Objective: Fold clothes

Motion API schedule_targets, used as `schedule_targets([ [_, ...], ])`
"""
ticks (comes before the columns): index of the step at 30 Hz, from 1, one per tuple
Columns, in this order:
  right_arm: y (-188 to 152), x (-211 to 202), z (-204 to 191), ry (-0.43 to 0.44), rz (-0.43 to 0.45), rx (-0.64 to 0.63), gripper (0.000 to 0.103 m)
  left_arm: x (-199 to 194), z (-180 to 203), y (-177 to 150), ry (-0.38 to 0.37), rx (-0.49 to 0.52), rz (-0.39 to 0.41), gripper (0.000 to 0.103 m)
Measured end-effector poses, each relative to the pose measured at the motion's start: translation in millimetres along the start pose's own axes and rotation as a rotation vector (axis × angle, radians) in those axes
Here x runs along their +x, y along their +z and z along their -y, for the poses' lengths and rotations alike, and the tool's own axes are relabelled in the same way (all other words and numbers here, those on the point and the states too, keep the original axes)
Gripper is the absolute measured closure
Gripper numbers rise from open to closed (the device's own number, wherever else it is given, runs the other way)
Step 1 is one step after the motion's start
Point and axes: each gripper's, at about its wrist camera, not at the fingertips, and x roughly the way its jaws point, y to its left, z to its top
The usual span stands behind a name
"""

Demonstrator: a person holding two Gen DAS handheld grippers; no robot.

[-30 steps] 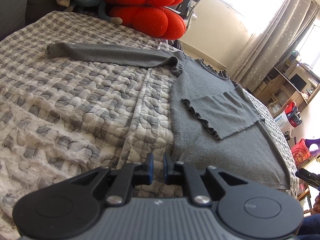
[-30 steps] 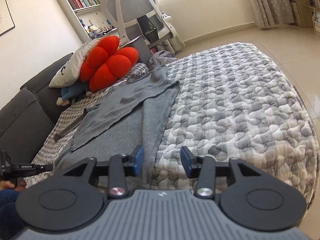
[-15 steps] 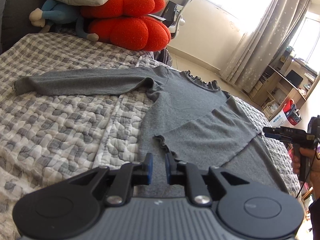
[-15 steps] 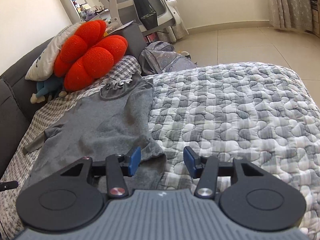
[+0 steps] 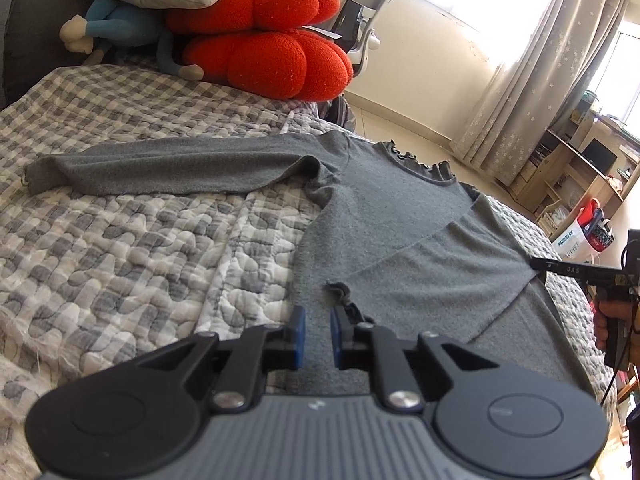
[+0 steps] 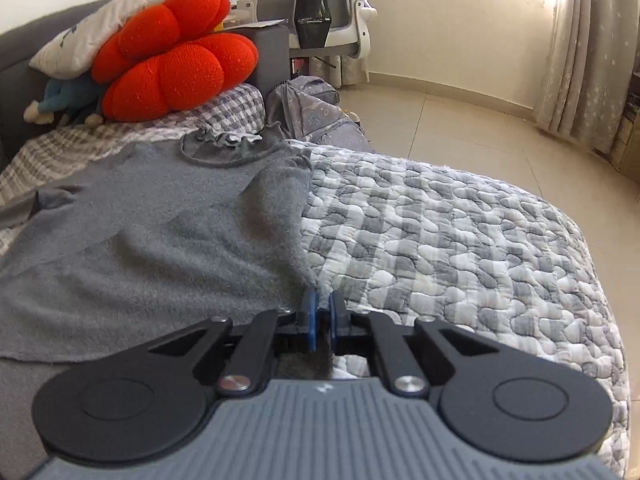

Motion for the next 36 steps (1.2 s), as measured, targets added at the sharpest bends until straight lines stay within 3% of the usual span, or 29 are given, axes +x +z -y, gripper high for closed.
schedule_targets([
  [6, 6, -2, -11, 0.005, 0.015, -0.065, 0.085, -7, -12, 2, 0.014, -0.016, 0.007, 0.090],
  [8, 11, -6, -15, 0.008, 0.035, -0.049, 0.069, -7, -13, 3, 0.012, -0.021, 0.012, 0.090],
  [9, 12, -7, -17, 0.012, 0.050, -0.049, 0.054, -7, -13, 3, 0.006, -0.022, 0.017, 0.090],
  [10, 14, -6, -25, 0.021, 0.059, -0.070, 0.051, -7, -11, 4, -0.001, -0.021, 0.021, 0.089],
  [14, 20, -1, -53, 0.037, 0.067, -0.146, 0.051, -1, 3, 7, -0.030, -0.004, 0.035, 0.078],
  [18, 24, 2, -81, 0.104, 0.062, -0.188, 0.051, 7, 15, 9, -0.037, 0.021, 0.039, 0.077],
  [22, 19, 6, -111, 0.243, 0.026, -0.209, 0.051, 16, 20, 12, -0.043, 0.020, 0.033, 0.077],
  [26, 4, 13, -135, 0.321, 0.003, -0.250, 0.048, 22, 26, 14, -0.056, 0.017, 0.032, 0.078],
  [30, -1, -1, -137, 0.448, -0.011, -0.291, 0.048, 31, 34, 15, -0.053, 0.042, 0.027, 0.078],
  [33, 8, -9, -120, 0.456, 0.018, -0.221, 0.048, 42, 36, 15, -0.040, 0.046, 0.004, 0.078],
  [36, 19, -12, -96, 0.361, 0.074, -0.145, 0.048, 51, 38, 13, -0.031, 0.047, -0.010, 0.081],
])
